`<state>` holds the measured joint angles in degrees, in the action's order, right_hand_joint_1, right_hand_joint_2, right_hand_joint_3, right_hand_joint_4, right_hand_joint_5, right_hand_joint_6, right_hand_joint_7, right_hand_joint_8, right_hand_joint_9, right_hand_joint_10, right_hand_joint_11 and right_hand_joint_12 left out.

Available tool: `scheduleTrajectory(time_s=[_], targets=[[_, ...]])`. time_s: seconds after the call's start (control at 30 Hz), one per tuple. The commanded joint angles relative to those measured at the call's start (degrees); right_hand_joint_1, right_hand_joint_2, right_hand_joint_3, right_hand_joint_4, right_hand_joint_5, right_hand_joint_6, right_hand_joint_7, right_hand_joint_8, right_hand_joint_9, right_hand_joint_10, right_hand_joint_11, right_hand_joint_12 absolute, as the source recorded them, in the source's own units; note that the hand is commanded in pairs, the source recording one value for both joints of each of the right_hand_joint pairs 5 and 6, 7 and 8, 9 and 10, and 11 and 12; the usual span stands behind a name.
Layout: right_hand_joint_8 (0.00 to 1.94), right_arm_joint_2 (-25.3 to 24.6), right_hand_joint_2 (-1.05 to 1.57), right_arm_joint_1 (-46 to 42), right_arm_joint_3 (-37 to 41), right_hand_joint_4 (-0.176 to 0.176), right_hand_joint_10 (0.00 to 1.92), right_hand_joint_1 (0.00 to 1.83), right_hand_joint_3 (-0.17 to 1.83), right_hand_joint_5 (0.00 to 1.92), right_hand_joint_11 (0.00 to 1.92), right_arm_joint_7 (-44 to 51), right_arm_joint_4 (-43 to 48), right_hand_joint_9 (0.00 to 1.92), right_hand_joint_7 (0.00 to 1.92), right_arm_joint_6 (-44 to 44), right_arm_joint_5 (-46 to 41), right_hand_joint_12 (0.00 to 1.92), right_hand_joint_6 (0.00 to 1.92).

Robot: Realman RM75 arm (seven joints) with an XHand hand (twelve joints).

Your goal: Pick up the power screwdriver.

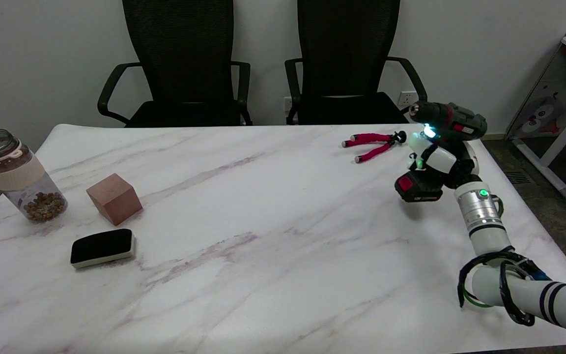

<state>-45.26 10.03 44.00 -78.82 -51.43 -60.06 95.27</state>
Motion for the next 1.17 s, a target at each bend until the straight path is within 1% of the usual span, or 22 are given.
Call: scheduleTrajectory(time_s=[0.03, 0.23, 0.43, 0.57, 0.93, 1.17], targets=[[1.92, 0.3, 1.17, 6.6, -0.1, 0.176, 1.92, 0.98, 0.82, 1.92, 1.92, 7.3, -9.1, 1.92, 1.92, -0.1, 0.4, 1.92, 1.92], [1.92, 0.5, 1.20, 9.5, -0.2, 0.176, 1.92, 0.98, 0.85, 1.92, 1.92, 10.0, -12.8, 1.92, 1.92, 2.9, 2.5, 1.92, 1.92], [1.92, 0.4, 1.22, 12.2, -0.6, 0.176, 1.92, 0.97, 0.86, 1.92, 1.92, 10.3, -13.8, 1.92, 1.92, 6.0, 4.9, 1.92, 1.92], [1.92, 0.4, 1.22, 13.2, -0.8, 0.176, 1.92, 0.97, 0.86, 1.92, 1.92, 11.3, -14.7, 1.92, 1.92, 7.3, 4.9, 1.92, 1.92], [1.92, 0.0, 1.22, 15.3, -2.1, 0.176, 1.92, 0.97, 0.86, 1.92, 1.92, 17.7, -20.2, 1.92, 1.92, 10.4, 4.2, 1.92, 1.92], [1.92, -1.6, 1.21, 17.4, -2.3, 0.176, 1.92, 0.97, 0.87, 1.92, 1.92, 21.9, -21.3, 1.92, 1.92, 13.1, 2.2, 1.92, 1.92]])
